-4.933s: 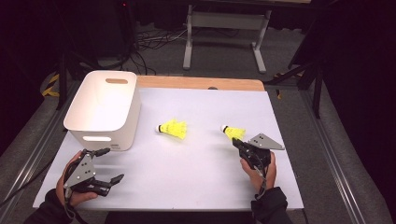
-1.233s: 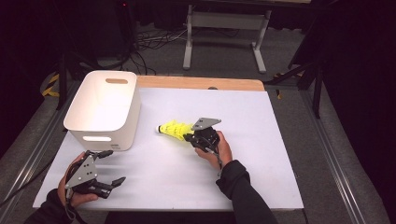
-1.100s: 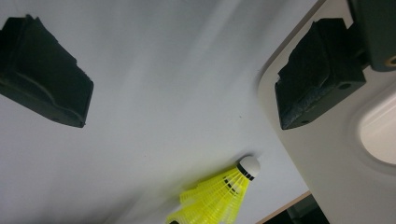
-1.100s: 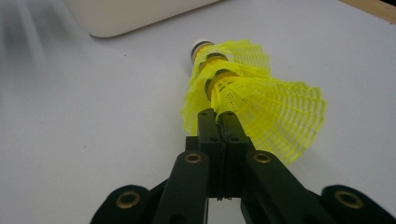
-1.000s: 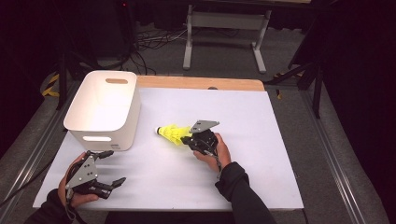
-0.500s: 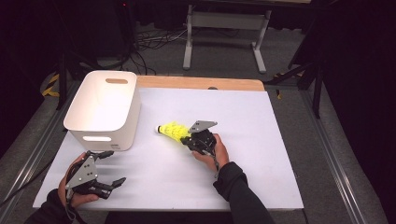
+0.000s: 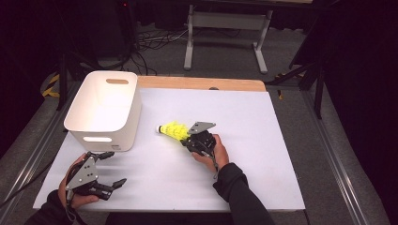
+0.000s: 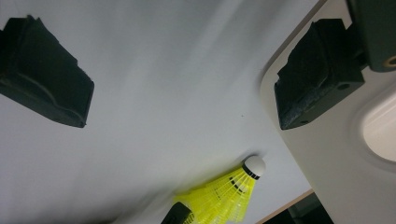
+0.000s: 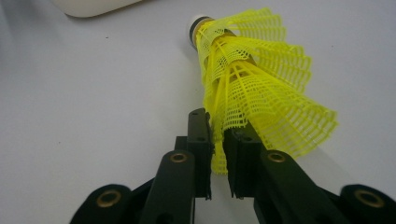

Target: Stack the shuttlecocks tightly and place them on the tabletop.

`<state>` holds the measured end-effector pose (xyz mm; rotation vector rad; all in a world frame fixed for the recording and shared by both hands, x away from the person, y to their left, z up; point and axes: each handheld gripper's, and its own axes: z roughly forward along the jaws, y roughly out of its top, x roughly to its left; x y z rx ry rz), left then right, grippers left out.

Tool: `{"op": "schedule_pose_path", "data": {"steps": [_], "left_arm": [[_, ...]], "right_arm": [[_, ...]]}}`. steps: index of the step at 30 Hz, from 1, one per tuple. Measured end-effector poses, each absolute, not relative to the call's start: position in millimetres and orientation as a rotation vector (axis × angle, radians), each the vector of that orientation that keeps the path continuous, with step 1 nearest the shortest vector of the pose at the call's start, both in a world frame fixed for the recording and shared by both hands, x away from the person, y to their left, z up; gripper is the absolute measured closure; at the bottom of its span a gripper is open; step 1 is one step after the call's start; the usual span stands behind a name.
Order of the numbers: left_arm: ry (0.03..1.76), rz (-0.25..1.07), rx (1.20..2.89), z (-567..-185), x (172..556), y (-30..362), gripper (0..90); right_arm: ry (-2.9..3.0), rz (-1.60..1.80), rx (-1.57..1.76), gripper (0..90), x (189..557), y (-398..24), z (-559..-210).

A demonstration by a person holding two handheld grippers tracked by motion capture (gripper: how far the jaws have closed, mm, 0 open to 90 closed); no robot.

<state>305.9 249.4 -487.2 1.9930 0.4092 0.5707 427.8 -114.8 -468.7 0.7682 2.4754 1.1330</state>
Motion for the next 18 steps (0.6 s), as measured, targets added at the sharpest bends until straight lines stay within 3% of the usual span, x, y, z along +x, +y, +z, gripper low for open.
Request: {"op": "schedule_pose_path", "data": {"steps": [18], "left_arm": [[0.407, 0.582, 1.996, -486.3, 305.6, 250.4, 5.5]], "right_arm": [[2.407, 1.085, 0.775, 57.9, 408.9, -114.8, -456.4]]}}
